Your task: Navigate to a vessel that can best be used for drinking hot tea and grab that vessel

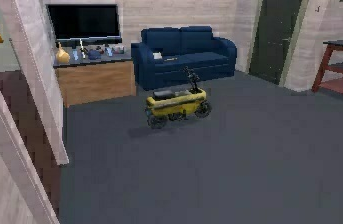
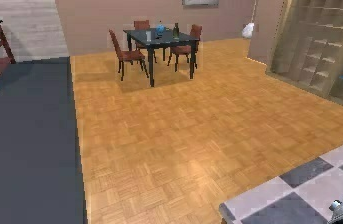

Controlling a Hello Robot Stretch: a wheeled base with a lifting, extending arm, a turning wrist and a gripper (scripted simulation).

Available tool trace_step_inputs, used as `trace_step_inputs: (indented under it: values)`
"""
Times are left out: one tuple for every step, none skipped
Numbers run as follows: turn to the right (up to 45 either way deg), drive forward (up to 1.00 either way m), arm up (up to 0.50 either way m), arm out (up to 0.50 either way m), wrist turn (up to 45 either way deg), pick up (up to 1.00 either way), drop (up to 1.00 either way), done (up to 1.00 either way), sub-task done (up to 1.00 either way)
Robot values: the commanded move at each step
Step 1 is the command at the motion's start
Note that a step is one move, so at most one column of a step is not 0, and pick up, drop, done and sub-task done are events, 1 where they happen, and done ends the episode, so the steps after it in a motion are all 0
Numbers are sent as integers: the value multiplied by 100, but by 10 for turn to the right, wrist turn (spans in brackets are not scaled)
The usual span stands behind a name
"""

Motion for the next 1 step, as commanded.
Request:
trace_step_inputs:
  values:
    - [150, 0, 0, 0, 0, 0, 0, 0, 0]
